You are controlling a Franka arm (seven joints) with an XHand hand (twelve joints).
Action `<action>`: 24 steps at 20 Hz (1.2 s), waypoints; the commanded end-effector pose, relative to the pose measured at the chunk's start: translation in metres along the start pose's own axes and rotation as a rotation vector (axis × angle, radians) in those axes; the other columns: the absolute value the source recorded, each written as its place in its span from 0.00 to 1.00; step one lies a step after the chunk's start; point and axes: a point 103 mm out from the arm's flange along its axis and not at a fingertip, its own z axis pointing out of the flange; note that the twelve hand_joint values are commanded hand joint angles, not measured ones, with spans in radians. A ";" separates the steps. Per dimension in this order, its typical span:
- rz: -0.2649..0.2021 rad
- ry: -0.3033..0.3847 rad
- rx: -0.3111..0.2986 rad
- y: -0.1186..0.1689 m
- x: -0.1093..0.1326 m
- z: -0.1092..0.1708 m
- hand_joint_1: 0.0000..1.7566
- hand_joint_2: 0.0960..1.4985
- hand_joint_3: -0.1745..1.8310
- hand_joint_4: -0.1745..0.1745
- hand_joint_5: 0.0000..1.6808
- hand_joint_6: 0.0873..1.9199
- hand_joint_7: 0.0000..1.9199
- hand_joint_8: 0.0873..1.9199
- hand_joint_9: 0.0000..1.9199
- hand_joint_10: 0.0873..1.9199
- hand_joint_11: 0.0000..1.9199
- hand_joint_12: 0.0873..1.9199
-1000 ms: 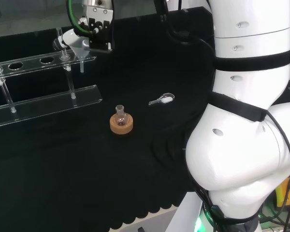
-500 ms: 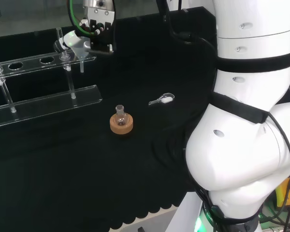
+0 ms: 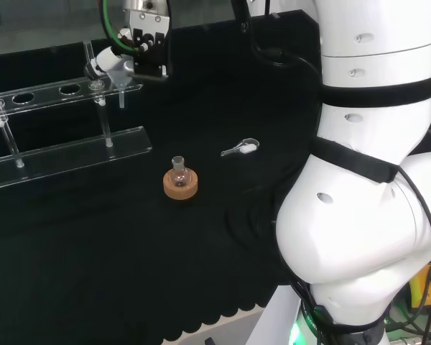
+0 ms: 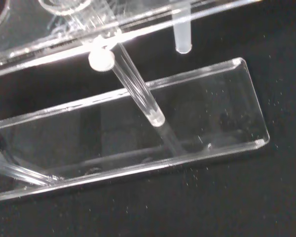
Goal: Pick up the funnel from the transparent funnel stand.
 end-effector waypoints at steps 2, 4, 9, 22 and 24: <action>0.014 -0.002 0.005 -0.002 -0.002 -0.001 0.31 0.49 0.11 0.30 0.11 0.00 0.19 0.25 0.00 0.39 0.00 0.20; 0.016 -0.003 0.002 -0.003 -0.002 -0.001 0.31 0.48 0.12 0.30 0.11 0.00 0.20 0.25 0.00 0.39 0.00 0.20; 0.019 0.007 -0.013 -0.010 -0.008 0.001 0.31 0.48 0.12 0.31 0.12 0.00 0.22 0.25 0.01 0.40 0.00 0.20; 0.052 -0.011 -0.051 -0.027 -0.023 0.001 0.32 0.45 0.18 0.33 0.26 0.00 0.36 0.29 0.13 0.36 0.00 0.24; 0.060 -0.015 -0.065 -0.025 -0.021 0.001 0.33 0.42 0.24 0.34 0.31 0.00 0.39 0.31 0.18 0.33 0.00 0.28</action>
